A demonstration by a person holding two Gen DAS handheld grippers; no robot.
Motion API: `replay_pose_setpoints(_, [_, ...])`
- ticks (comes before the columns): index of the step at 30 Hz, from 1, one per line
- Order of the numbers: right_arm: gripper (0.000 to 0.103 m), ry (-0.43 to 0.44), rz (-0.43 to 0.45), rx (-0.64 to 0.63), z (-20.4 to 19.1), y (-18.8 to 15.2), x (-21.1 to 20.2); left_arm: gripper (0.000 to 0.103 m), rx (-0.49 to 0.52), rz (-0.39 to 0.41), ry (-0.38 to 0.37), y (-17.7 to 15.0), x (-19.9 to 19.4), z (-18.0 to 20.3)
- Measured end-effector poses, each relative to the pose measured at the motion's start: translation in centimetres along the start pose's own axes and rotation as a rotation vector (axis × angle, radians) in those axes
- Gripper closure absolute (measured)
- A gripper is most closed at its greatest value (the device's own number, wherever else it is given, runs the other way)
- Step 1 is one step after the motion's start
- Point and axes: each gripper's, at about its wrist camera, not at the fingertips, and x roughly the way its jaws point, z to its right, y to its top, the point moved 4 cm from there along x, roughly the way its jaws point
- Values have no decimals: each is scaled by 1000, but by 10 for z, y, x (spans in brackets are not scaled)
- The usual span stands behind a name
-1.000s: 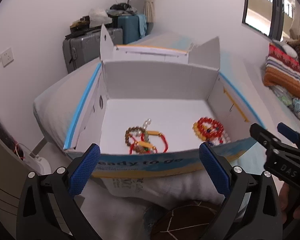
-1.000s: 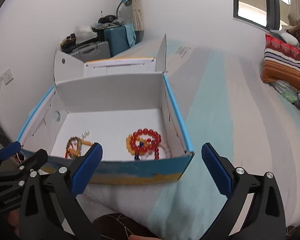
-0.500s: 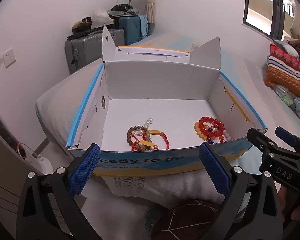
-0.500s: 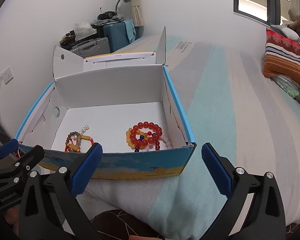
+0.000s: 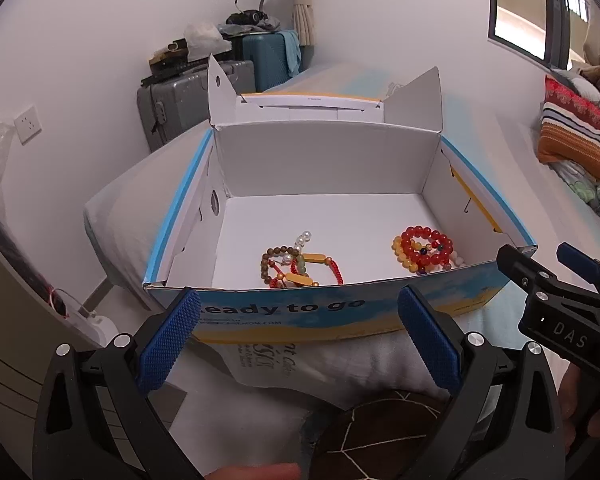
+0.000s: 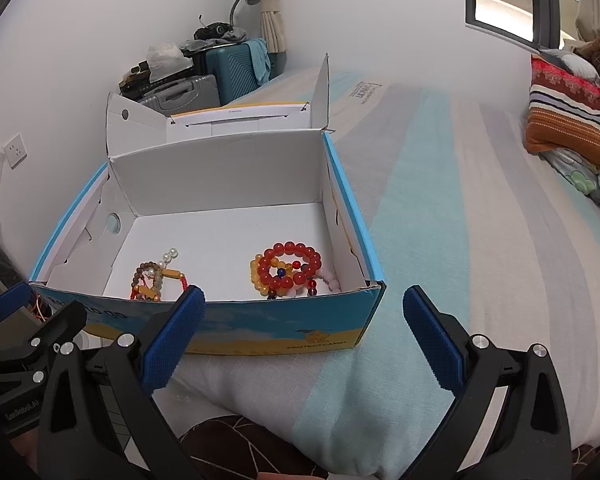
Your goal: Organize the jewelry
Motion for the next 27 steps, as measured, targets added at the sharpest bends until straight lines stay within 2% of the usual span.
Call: replay_pose_setpoints(27, [8,10,-13,-4,-5,-2,-2,6,-22,-11,-7,-1,-4,0])
